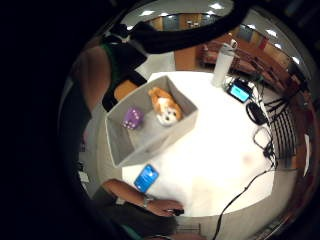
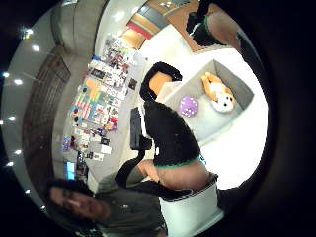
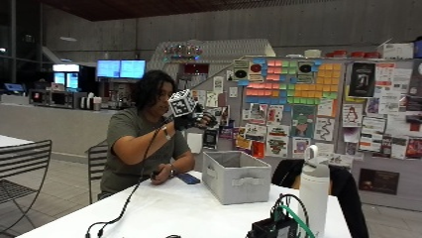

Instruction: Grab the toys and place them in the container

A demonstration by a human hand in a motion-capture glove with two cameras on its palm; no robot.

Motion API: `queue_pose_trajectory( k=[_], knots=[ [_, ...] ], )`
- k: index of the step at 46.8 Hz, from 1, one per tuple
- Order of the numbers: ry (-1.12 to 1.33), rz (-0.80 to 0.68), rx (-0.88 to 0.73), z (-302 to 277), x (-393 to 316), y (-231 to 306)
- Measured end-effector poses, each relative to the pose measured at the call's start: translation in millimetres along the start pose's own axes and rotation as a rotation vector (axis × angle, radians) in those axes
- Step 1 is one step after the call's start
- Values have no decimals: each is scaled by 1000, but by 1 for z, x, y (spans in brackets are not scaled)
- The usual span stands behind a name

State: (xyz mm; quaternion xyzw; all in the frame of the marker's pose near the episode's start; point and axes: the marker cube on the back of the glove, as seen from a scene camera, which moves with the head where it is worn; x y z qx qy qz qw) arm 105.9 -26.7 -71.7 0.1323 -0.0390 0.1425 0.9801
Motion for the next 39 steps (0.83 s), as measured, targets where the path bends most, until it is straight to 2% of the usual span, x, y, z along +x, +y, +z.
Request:
queue_pose_trajectory(
  k=[2, 6, 19, 26, 39],
  knots=[
    [-104, 114, -10, 2, -3, 22],
    [-171, 156, -18, 8, 11, 67],
    [-39, 313, -61, 31, 88, 144],
    [29, 384, -55, 45, 111, 161],
    [85, 399, -51, 58, 131, 156]
  ],
)
